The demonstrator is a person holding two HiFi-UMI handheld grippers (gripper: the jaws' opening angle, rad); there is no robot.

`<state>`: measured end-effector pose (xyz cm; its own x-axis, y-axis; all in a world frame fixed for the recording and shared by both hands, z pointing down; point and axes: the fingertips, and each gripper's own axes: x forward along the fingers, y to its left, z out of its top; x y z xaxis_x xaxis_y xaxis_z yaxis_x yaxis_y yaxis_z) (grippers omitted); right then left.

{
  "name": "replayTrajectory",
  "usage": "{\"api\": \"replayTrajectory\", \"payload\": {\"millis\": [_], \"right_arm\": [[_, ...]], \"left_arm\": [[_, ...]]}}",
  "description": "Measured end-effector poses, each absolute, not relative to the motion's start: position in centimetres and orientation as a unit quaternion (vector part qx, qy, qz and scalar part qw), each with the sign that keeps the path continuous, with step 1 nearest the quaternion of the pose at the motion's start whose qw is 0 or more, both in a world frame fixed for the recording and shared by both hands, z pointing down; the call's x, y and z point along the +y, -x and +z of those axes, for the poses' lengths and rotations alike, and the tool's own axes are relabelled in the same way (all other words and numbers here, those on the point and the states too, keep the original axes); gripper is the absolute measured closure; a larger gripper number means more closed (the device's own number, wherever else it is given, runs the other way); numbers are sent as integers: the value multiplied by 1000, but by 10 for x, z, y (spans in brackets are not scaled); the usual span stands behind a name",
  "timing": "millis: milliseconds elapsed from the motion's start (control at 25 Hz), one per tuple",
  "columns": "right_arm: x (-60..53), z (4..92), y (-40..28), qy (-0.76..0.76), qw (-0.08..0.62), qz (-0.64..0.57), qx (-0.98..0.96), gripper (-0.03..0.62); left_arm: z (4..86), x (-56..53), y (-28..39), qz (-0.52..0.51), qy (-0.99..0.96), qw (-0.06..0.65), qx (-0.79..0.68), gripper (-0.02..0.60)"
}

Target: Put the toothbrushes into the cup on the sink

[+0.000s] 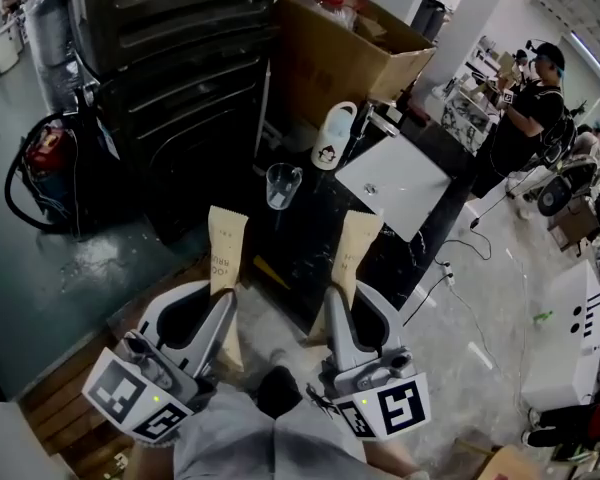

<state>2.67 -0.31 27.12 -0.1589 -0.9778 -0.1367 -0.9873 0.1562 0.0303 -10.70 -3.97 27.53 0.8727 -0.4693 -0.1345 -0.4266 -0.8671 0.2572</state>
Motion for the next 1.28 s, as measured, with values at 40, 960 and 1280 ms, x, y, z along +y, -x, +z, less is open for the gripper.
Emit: {"api": "replayTrajectory", "payload": {"millis": [40,960,1280], "right_arm": [[-8,271,-32,644,43,56,762,546],[-114,285,-143,578,26,43,814,546],[-143,285,-170,563,41,55,823,546]], "left_arm": [[277,-43,103,-99,-960,113,-236,540],[279,-106,5,-91,-931,113,-334,540],[280,-108,-13,-95,-919,116,-364,540]]}}
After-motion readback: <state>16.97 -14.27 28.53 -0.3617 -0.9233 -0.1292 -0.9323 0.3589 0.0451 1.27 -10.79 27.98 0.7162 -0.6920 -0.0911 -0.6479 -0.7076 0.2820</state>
